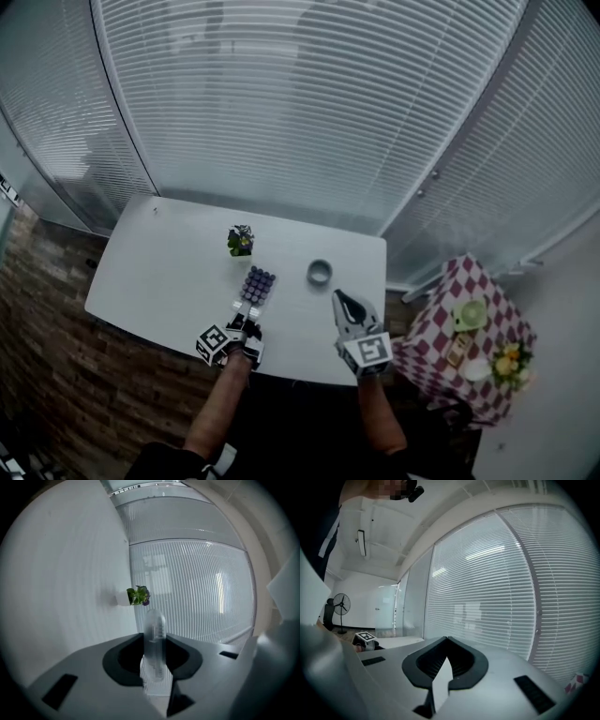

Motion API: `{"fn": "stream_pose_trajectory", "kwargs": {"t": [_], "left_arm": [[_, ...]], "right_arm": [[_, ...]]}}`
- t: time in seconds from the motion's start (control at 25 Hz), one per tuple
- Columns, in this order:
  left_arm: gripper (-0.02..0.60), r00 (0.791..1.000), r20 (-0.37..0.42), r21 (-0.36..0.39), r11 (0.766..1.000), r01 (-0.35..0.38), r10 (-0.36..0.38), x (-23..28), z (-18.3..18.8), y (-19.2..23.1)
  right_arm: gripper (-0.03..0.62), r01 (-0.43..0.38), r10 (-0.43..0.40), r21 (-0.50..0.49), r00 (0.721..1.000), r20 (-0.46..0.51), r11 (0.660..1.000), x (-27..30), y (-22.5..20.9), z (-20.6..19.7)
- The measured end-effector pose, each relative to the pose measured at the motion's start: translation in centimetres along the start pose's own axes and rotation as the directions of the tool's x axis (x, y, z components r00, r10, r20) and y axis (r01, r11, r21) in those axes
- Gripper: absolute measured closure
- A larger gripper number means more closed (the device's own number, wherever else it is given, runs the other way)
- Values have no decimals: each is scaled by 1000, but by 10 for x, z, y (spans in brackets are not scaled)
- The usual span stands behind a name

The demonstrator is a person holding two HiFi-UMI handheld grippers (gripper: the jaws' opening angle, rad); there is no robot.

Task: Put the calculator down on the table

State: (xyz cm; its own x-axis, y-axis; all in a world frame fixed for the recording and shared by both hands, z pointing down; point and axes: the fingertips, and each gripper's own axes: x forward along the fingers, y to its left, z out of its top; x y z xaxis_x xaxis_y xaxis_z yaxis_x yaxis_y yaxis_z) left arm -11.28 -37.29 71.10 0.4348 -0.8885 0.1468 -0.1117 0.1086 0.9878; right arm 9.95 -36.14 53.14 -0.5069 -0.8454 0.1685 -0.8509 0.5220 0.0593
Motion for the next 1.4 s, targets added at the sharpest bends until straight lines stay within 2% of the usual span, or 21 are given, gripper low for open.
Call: {"fn": "stream_pose_trajectory", "kwargs": {"t": [0.08,0.2,0.24,0.44,0.68,0.8,0.96,1.2,1.4], "left_arm": [[482,1000,-9,-2,1000,-29,29,9,-2,15],[482,993,-49,86,991,-106,110,17,-7,37],[482,991,-61,87,989,-115,121,19,-9,42],[482,985,-92,0,989,-145,145,35,-15,75],[482,967,-133,-18,975,-222,217,48,-16,114],[482,959,-157,9,972,-236,234,58,-14,125],[482,954,-166,8,968,-250,248,68,-11,132],[482,947,-190,25,965,-261,261,72,-10,140],[480,947,-178,51,964,-262,267,74,-9,142]], "right_arm": [[588,5,-5,3,1000,2,1000,0,-1,1],[588,6,-6,-17,1000,10,1000,-1,-1,2],[588,7,-6,-19,1000,11,1000,-1,-1,2],[588,-3,2,-26,1000,-15,1000,5,1,-2],[588,10,-11,-16,998,-69,1000,8,4,-11],[588,13,-14,-9,999,-41,1000,11,5,-5],[588,13,-14,-21,1000,-19,1000,14,7,2],[588,23,-22,10,999,-36,1000,17,8,-3],[588,6,-7,-6,998,-70,1000,17,8,-10]]}}
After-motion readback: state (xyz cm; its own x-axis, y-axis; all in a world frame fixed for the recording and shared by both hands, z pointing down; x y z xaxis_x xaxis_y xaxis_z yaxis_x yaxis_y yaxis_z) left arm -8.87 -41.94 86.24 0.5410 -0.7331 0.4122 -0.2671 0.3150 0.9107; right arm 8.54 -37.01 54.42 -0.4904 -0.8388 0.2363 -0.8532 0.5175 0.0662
